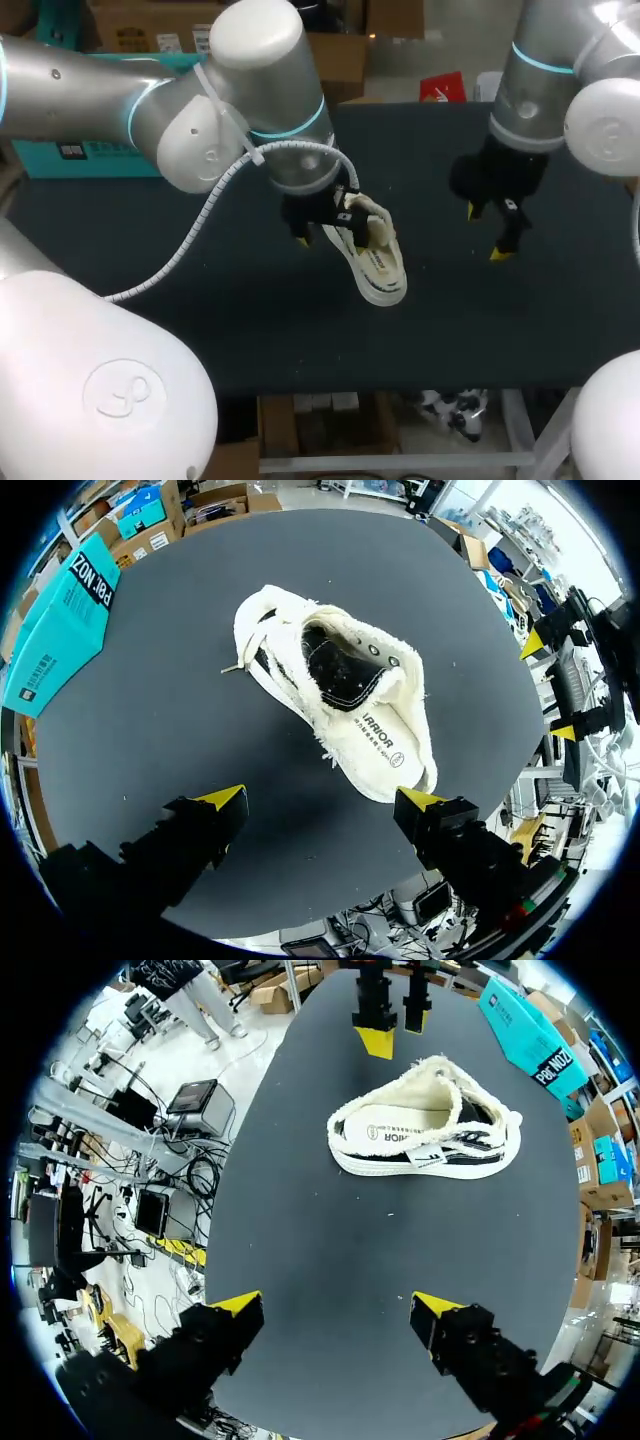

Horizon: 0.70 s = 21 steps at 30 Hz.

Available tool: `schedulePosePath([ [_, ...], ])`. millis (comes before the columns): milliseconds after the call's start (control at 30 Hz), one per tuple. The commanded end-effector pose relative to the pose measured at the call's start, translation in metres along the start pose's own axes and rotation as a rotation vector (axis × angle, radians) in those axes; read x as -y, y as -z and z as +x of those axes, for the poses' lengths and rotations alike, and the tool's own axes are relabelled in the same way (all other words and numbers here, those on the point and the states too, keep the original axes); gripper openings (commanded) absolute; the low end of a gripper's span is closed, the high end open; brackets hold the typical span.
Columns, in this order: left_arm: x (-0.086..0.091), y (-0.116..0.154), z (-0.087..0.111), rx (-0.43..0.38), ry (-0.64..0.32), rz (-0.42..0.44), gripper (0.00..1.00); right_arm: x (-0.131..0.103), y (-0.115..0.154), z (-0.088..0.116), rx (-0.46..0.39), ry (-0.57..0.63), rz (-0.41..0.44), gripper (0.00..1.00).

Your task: Open the shoe tongue, take the insole out of the shoe, put the insole back into the shoe, and pack the shoe into the shoebox

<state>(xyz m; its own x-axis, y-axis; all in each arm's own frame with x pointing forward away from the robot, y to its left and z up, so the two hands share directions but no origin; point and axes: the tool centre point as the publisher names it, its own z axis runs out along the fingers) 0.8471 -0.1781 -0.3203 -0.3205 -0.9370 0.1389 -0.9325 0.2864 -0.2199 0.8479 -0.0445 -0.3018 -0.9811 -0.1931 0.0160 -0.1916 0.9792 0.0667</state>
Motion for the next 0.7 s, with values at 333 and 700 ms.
schedulePosePath([
  [333, 0.019, -0.027, -0.001, 0.075, 0.181, 0.018, 1.0, 0.007, 0.0, -0.005, -0.001, 0.05, 0.016, 1.0],
  [700, 0.033, -0.032, 0.001, 0.059, 0.245, 0.015, 0.68, 0.038, -0.012, -0.009, 0.095, 0.289, 0.078, 1.0],
])
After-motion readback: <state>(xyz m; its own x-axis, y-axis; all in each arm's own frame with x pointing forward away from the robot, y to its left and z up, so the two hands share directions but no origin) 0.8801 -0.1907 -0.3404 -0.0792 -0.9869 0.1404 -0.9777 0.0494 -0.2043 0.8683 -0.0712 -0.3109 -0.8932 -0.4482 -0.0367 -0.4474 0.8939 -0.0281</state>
